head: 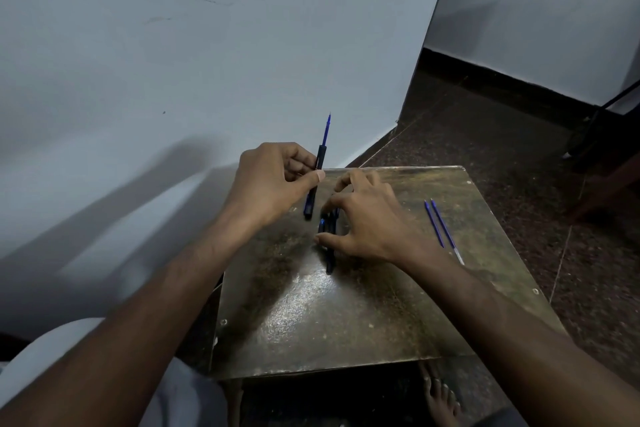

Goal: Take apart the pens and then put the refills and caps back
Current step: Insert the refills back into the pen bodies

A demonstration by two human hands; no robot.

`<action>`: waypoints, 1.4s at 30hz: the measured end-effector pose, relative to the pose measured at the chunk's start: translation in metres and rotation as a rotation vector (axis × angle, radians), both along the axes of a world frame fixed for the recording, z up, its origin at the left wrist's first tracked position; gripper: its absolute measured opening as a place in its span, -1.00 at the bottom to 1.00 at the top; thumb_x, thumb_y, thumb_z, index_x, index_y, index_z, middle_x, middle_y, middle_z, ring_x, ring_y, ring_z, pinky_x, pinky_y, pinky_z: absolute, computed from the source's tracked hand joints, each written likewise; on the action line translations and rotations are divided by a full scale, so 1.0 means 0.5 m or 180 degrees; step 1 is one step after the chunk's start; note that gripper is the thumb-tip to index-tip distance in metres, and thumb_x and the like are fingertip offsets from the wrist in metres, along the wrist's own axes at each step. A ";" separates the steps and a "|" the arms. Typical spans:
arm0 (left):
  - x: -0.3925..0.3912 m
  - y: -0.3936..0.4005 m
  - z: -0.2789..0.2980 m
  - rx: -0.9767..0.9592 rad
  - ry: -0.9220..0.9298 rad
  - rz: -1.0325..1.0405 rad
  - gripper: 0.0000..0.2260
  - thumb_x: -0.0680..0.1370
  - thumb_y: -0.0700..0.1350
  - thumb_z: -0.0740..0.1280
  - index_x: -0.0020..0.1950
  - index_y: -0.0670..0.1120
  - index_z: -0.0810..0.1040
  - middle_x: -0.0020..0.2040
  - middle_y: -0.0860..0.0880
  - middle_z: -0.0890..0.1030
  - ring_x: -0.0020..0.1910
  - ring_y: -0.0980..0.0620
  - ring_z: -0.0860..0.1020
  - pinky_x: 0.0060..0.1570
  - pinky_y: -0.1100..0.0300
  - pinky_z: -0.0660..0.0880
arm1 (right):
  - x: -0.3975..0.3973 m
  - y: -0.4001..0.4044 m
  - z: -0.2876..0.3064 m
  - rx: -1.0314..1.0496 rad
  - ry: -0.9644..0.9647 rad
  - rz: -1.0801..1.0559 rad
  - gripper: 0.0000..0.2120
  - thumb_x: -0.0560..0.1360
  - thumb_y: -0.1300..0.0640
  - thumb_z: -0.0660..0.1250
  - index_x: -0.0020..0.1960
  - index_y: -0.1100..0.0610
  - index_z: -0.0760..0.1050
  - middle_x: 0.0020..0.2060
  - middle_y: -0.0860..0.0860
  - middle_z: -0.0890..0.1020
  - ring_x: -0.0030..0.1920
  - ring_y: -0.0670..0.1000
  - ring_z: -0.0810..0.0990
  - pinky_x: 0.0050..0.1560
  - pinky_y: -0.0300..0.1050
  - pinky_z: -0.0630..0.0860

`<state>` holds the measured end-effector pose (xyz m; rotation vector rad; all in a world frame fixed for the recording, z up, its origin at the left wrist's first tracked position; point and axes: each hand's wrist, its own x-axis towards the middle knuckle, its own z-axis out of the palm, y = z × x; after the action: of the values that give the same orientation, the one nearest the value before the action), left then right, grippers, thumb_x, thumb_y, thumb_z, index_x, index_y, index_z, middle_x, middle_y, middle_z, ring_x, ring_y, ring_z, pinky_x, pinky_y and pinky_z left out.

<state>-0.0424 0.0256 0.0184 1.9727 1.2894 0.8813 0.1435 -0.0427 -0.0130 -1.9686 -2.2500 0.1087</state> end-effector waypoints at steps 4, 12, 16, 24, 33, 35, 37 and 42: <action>-0.004 0.003 -0.002 0.0000 0.0021 0.0015 -0.87 0.50 0.02 0.64 -0.11 0.15 0.71 -0.27 0.20 0.70 -0.34 0.43 0.61 -0.32 0.60 0.41 | -0.012 0.005 -0.005 -0.0020 0.0081 0.0043 -0.51 0.43 -0.43 0.47 0.20 -0.14 0.70 0.25 -0.01 0.47 0.32 0.09 0.40 0.30 0.11 0.46; -0.011 0.007 -0.001 0.0001 -0.0029 0.0058 -0.89 0.50 0.01 0.64 -0.09 0.12 0.72 -0.28 0.20 0.70 -0.34 0.45 0.60 -0.29 0.61 0.42 | -0.025 0.011 -0.022 0.0258 0.0736 0.0532 -0.68 0.46 -0.14 0.59 0.10 -0.01 0.65 -0.16 -0.18 0.62 -0.09 -0.10 0.57 0.10 -0.22 0.42; -0.013 0.006 0.001 0.0012 -0.0045 0.0076 -0.89 0.50 0.02 0.63 -0.08 0.12 0.73 -0.27 0.20 0.70 -0.31 0.45 0.62 -0.28 0.61 0.43 | -0.025 0.003 -0.011 0.0109 0.1180 0.0717 -0.80 0.50 0.02 0.61 0.08 0.04 0.70 -0.22 -0.20 0.67 -0.27 -0.20 0.61 -0.16 -0.46 0.43; 0.001 -0.006 -0.005 0.0124 0.0258 -0.0127 -0.92 0.53 0.02 0.60 -0.06 0.13 0.73 -0.26 0.23 0.71 -0.25 0.43 0.64 -0.23 0.50 0.52 | 0.062 -0.007 0.060 0.0965 0.3204 -0.0398 -0.84 0.54 0.18 0.59 0.08 0.18 0.70 -0.09 0.10 0.79 -0.05 0.13 0.78 0.02 -0.02 0.72; 0.035 -0.032 -0.026 0.0140 0.0262 -0.0705 -0.91 0.53 -0.11 0.62 -0.03 0.03 0.77 -0.23 0.16 0.74 -0.16 0.27 0.70 -0.20 0.52 0.54 | 0.114 -0.012 0.084 0.1435 0.4231 -0.0744 -0.82 0.63 0.24 0.48 0.19 0.29 0.65 0.02 0.26 0.77 -0.12 -0.04 0.73 -0.10 -0.20 0.65; 0.037 -0.034 -0.028 0.0122 0.0287 -0.0801 -0.86 0.52 -0.11 0.62 -0.06 0.10 0.73 -0.24 0.17 0.73 -0.18 0.27 0.71 -0.22 0.52 0.53 | 0.114 -0.013 0.083 0.1428 0.4168 -0.0697 -0.79 0.63 0.24 0.48 0.19 0.34 0.64 0.02 0.26 0.77 -0.14 -0.08 0.74 -0.11 -0.21 0.63; 0.036 -0.034 -0.029 0.0148 0.0317 -0.0853 -0.85 0.52 -0.09 0.63 -0.05 0.13 0.71 -0.24 0.18 0.72 -0.17 0.30 0.70 -0.23 0.53 0.52 | 0.112 -0.014 0.082 0.1380 0.4139 -0.0673 -0.77 0.62 0.24 0.49 0.20 0.36 0.63 0.03 0.27 0.77 -0.10 -0.06 0.76 -0.05 -0.20 0.65; 0.035 -0.030 -0.035 0.0164 0.0401 -0.0824 -0.88 0.51 -0.06 0.64 -0.02 0.09 0.74 -0.24 0.19 0.72 -0.16 0.31 0.70 -0.22 0.52 0.53 | 0.110 -0.018 0.084 0.1123 0.4039 -0.0778 -0.79 0.62 0.20 0.49 0.20 0.29 0.65 0.01 0.17 0.78 -0.09 -0.07 0.72 -0.11 -0.16 0.60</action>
<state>-0.0247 0.0106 0.0007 2.2052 1.0548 0.6798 0.1987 -0.0516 0.0291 -1.3056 -1.0973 0.6536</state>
